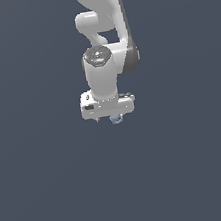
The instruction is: Pick up the object and move it to a goal position.
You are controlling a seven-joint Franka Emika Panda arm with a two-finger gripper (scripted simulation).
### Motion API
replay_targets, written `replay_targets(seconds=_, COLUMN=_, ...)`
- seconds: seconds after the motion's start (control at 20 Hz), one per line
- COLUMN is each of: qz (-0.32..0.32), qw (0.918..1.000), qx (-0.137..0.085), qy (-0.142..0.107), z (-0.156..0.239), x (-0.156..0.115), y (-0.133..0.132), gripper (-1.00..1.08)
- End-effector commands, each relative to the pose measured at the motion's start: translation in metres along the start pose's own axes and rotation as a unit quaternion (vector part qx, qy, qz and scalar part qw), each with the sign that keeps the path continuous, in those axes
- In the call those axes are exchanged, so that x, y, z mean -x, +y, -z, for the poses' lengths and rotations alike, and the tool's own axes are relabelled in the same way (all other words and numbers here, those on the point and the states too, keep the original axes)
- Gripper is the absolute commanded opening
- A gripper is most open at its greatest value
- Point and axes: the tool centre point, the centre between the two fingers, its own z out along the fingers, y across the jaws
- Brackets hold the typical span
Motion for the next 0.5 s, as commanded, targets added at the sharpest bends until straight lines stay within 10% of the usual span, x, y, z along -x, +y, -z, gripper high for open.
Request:
replay_targets(seconds=0.0, qz=0.008, qw=1.0000, qx=0.000, qy=0.001, z=-0.007, x=0.007, y=-0.004, gripper=1.00)
replay_targets(seconds=0.45, qz=0.053, qw=0.9986, qx=0.002, qy=0.005, z=-0.042, x=0.051, y=-0.022, gripper=1.00)
